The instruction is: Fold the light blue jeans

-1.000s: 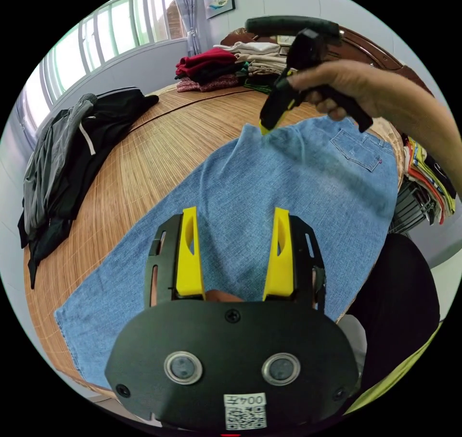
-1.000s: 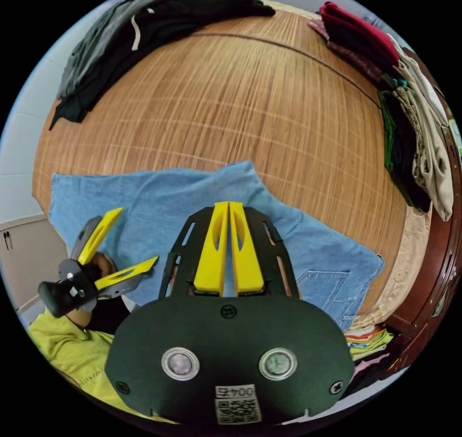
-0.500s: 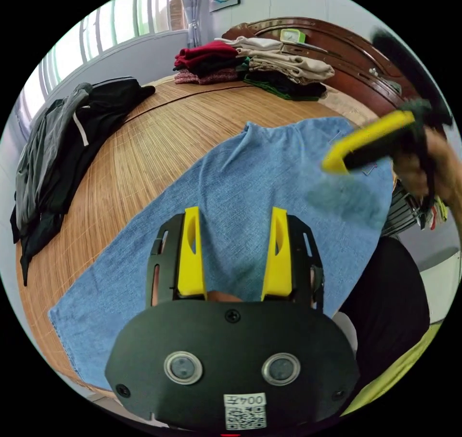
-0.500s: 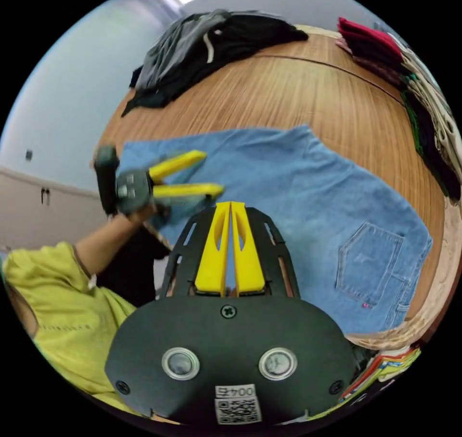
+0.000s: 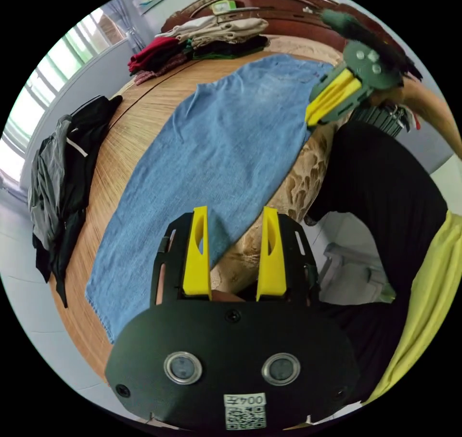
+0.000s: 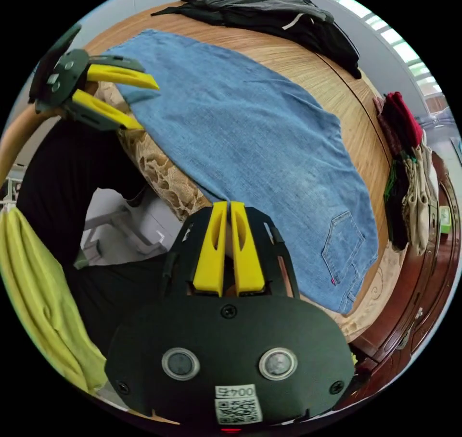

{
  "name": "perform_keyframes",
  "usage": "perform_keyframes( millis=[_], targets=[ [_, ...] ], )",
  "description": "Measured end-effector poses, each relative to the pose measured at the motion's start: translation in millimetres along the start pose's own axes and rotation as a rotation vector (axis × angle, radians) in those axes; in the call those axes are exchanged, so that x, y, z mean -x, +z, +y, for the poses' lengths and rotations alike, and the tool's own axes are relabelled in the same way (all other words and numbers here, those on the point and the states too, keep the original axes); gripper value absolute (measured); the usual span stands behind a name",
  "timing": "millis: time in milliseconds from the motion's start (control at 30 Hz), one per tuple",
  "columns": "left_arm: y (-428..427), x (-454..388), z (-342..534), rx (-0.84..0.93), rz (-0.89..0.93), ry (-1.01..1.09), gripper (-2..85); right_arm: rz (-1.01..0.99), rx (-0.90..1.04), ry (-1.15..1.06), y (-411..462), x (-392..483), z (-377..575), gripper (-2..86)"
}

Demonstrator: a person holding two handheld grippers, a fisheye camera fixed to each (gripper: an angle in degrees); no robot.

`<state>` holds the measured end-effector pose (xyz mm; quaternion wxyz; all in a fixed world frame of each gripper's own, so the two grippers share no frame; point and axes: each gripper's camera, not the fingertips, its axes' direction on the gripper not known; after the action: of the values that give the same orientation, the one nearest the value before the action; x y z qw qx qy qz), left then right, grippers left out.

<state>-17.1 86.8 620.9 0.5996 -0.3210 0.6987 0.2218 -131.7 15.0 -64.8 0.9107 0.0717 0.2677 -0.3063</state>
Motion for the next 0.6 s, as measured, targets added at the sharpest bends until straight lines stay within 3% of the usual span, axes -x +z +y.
perform_keyframes(
  millis=[200, 400, 600],
  targets=[
    [41, 11, 7, 0.022, 0.069, -0.152, 13.7, -0.133, -0.053, 0.159, -15, -35, -15, 0.4],
    [83, 15, 48, -0.026, 0.28, -0.267, 13.4, -0.315, 0.039, 0.182, 13, -33, -13, 3.5],
    [123, 7, 98, -0.067, 0.191, -0.393, 12.7, -0.342, -0.036, 0.415, 7, -71, -11, 6.1]
  ],
)
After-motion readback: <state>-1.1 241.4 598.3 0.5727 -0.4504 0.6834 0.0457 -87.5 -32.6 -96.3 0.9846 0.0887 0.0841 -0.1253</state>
